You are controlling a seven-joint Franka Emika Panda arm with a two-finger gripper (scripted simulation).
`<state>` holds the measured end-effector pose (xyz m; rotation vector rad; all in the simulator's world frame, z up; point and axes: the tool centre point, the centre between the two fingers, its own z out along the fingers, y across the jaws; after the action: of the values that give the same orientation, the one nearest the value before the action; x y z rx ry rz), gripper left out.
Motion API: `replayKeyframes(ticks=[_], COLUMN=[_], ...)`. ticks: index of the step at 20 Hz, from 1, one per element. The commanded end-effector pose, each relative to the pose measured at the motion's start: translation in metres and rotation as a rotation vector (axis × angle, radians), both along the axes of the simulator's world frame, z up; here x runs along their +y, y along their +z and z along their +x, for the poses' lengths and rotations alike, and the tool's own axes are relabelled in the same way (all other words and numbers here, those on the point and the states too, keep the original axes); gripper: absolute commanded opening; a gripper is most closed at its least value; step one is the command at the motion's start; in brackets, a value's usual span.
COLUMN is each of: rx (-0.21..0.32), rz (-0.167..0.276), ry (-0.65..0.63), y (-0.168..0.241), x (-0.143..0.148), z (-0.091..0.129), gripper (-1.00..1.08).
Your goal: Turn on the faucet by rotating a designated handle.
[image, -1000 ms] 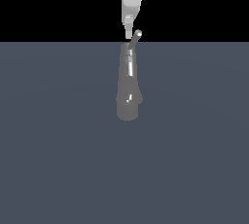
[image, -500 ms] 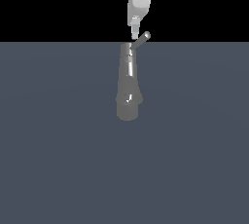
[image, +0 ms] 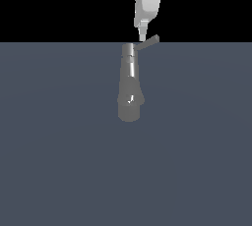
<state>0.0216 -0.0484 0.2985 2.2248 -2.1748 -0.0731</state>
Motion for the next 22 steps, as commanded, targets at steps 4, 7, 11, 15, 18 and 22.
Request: replayKeyframes(ticks=[4,7,11,15,18,22], rx=[0.005,0.005,0.005,0.006,0.006,0.007], rz=[-0.005,-0.005,-0.006,-0.007,-0.008,-0.009], ry=[-0.013,-0.016,-0.02,-0.024,-0.027,-0.031], y=[-0.008,-0.011,-0.013,-0.016,-0.018,-0.021], x=[-0.018,-0.024,-0.033,-0.042,-0.05,-0.059], z=[0.007,0.011,0.016,0.021,0.025,0.03], gripper=[-1.0,-1.0,-1.0,-1.0,-1.0,-1.0])
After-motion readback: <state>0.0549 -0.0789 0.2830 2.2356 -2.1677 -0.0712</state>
